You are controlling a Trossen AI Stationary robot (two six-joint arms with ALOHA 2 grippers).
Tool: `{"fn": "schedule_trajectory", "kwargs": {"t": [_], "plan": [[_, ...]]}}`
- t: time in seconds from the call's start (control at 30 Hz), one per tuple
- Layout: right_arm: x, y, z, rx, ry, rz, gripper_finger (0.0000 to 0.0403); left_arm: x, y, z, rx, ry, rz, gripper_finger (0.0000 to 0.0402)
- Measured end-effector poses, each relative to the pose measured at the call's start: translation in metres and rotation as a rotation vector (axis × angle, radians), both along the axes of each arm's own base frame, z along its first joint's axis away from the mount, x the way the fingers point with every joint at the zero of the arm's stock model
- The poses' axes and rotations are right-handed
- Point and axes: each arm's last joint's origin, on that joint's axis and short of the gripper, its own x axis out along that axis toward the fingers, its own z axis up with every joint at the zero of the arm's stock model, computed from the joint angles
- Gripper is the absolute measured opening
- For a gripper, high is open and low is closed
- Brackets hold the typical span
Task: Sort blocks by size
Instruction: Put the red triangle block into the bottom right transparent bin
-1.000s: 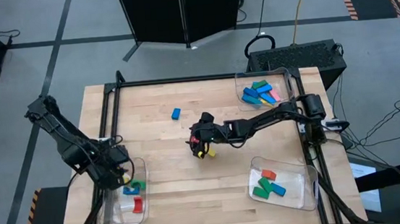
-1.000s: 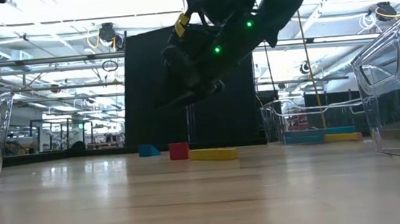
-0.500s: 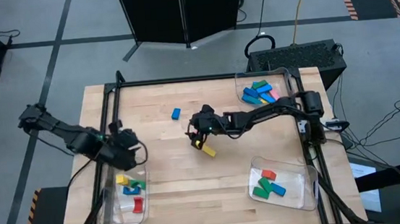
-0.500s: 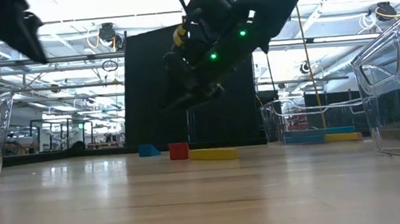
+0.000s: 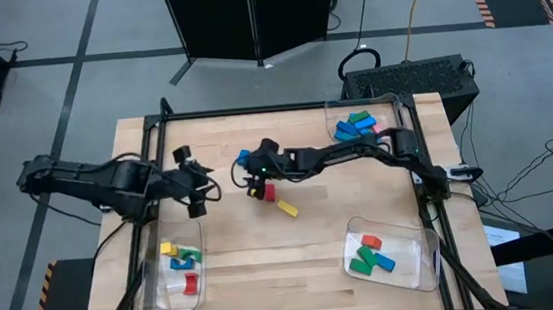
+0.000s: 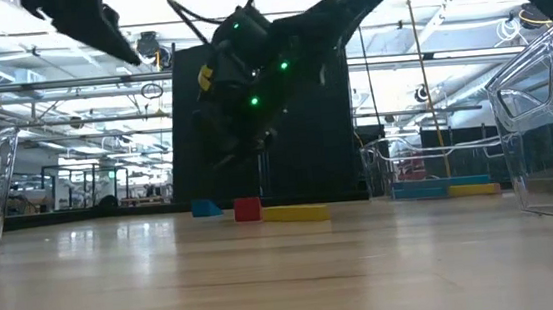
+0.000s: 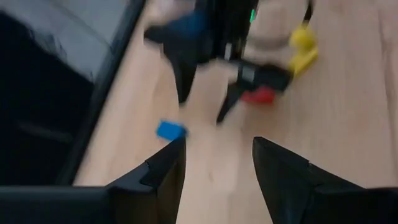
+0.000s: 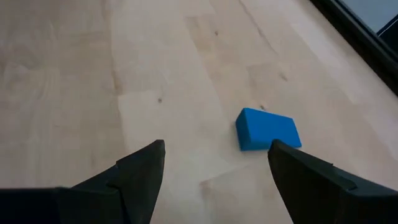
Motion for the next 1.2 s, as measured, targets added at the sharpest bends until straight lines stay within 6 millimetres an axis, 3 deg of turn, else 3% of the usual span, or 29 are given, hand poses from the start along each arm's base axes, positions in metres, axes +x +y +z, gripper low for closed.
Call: {"fn": "schedule_trajectory", "kwargs": {"t": [0.27, 0.47, 0.83, 1.07, 1.2], "plan": [[0.000, -0.026, -0.002, 0.047, -0.009, 0.054, 0.0279, 0.006, 0.021, -0.003, 0.060, -0.223, -0.083, 0.0187], [-0.005, -0.044, -0.004, 0.090, -0.001, 0.058, 0.0279, 0.007, 0.043, -0.026, 0.012, -0.234, -0.034, 0.0187], [-0.003, -0.045, -0.011, 0.054, 0.015, 0.184, 0.0279, 0.006, 0.071, -0.064, -0.055, -0.343, -0.046, 0.0187], [0.000, -0.062, -0.034, 0.035, -0.002, 0.153, 0.0279, 0.003, 0.084, -0.069, -0.036, -0.379, 0.004, 0.0187], [0.000, -0.068, -0.033, 0.023, -0.023, 0.135, 0.0279, 0.002, 0.092, -0.065, -0.015, -0.418, 0.035, 0.0187]]}}
